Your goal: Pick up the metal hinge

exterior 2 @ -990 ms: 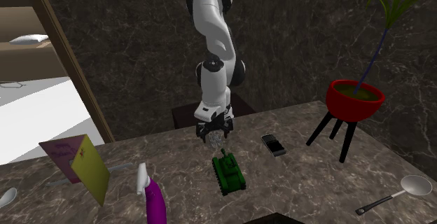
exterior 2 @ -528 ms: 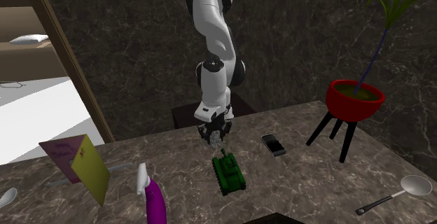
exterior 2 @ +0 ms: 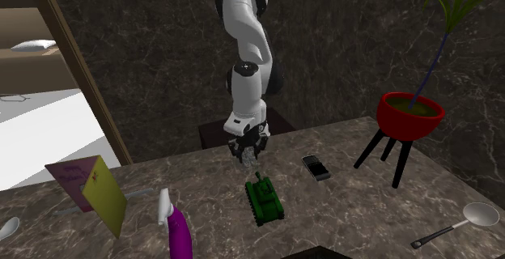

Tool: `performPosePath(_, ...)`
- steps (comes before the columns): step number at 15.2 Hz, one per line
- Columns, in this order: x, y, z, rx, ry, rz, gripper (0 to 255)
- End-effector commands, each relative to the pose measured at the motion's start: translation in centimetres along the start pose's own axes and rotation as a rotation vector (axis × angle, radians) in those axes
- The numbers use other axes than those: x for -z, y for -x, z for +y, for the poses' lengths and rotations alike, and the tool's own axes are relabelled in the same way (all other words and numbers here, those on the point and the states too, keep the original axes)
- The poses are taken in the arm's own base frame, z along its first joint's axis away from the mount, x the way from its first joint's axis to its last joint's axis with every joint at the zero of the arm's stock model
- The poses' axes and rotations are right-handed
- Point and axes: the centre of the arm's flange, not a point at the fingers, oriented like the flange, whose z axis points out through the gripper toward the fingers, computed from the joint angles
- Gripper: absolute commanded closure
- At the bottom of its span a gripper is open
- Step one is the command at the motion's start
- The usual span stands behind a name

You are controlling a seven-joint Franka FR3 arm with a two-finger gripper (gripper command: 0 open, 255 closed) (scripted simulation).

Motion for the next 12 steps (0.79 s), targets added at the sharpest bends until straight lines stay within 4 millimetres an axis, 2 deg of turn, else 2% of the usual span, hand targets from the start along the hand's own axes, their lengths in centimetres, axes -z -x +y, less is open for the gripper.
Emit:
performPosePath(1,1.1,0.0,-0.1,0.0,0.0,-0.001,255)
performPosePath(10,5.8,-0.1,-0.1,0.0,0.0,-0.001,255)
performPosePath(12,5.9,-0.1,-0.1,0.0,0.0,-0.001,255)
